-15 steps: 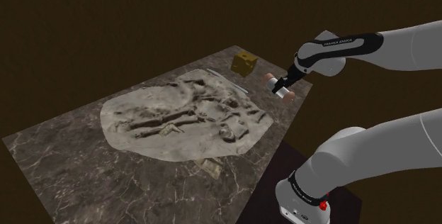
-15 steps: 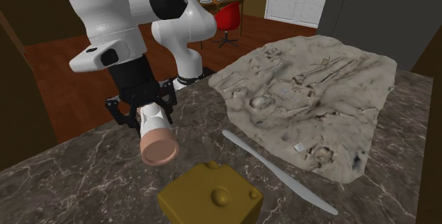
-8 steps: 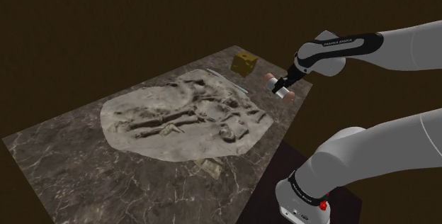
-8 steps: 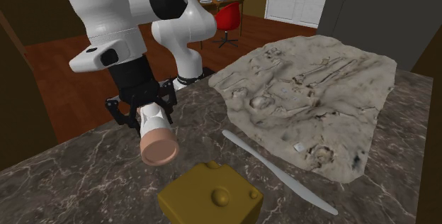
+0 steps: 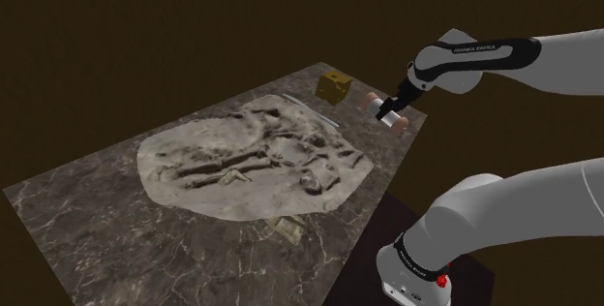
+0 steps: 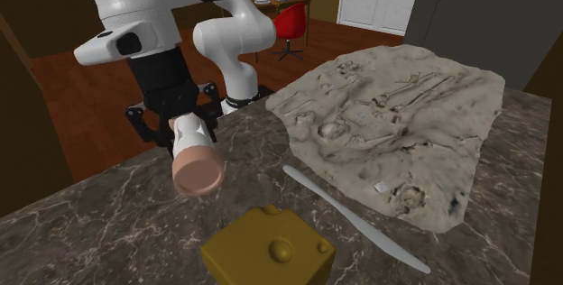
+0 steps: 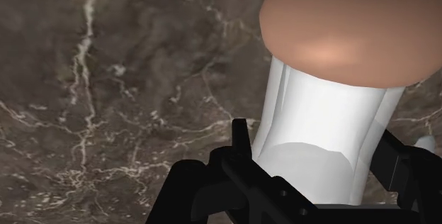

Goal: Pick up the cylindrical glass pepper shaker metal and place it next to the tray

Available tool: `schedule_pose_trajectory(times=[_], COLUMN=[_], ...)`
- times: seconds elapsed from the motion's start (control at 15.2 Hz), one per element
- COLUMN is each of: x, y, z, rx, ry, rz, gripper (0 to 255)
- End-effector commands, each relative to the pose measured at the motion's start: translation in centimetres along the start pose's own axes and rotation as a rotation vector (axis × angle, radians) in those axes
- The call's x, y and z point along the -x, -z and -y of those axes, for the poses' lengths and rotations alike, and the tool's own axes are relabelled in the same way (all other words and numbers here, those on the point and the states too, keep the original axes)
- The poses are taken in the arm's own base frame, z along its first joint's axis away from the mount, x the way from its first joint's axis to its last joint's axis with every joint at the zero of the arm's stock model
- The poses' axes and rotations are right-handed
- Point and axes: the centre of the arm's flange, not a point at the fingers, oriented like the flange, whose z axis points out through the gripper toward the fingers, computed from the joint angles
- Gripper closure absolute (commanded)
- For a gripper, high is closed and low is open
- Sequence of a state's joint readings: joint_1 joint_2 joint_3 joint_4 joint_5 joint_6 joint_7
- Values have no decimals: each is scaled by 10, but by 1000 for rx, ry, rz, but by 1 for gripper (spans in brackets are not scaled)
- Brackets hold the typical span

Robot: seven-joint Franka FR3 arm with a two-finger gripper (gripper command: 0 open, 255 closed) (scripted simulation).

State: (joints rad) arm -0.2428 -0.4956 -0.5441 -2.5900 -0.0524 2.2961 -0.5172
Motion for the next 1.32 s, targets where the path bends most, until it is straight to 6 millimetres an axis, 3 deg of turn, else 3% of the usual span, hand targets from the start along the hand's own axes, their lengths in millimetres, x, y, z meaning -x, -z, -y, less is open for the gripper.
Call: schedule_pose_trajectory(times=[0.0,1.25], x=[-3,-25], y=[10,108], z=[1,11], rx=[0,0], ry=[0,0], rz=[0,0], gripper=[255,255])
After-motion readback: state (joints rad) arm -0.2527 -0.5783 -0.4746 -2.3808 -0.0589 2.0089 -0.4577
